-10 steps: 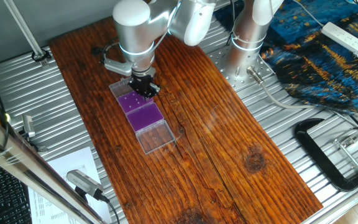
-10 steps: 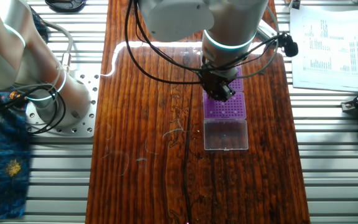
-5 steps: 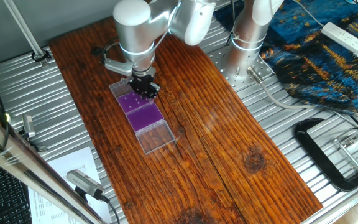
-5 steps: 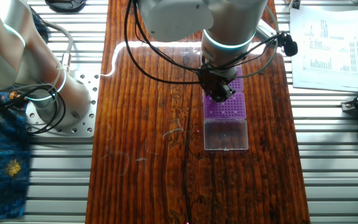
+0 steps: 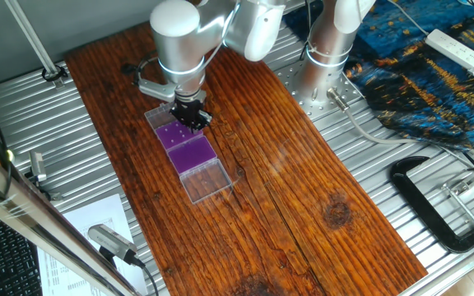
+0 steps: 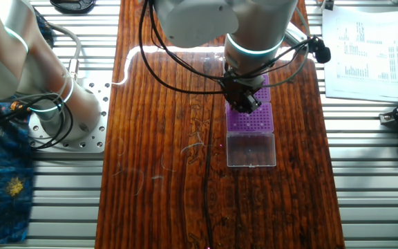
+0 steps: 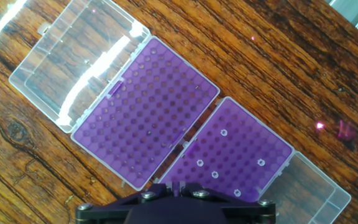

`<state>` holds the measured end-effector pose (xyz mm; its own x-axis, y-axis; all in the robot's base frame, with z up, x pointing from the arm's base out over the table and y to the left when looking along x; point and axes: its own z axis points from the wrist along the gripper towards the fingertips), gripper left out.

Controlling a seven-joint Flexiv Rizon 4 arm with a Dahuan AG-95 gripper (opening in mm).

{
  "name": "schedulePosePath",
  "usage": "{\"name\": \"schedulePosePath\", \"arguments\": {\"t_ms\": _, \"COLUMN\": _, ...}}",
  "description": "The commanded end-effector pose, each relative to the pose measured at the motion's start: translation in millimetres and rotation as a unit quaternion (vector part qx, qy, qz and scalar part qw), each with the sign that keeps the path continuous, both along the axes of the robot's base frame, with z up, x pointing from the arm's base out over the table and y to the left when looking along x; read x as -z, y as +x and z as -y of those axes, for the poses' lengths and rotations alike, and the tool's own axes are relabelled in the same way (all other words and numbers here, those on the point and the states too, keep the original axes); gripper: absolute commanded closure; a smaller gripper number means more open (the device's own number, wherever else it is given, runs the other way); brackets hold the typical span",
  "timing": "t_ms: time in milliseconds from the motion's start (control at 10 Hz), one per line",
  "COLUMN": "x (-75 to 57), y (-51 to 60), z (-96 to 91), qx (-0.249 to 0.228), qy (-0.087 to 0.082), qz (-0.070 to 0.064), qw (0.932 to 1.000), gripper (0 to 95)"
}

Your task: Transfer all small pipette tips from one holder to another

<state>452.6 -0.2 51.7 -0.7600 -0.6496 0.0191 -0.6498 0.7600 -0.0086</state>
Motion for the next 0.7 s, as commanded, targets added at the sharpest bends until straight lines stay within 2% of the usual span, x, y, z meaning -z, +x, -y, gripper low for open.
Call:
{"name": "schedulePosePath", "arguments": {"t_ms": 100, "x": -0.4, "y": 0.0, "z": 0.0, "qx": 0.001, "qy": 0.0, "qz": 0.001, "qw": 1.0, "gripper": 95.0}}
{"name": "schedulePosePath", "arguments": {"t_ms": 700, "x": -13.9, "y": -0.2, "z": 0.1, "qx": -0.005, "qy": 0.002, "qz": -0.001, "qw": 1.0, "gripper": 95.0}}
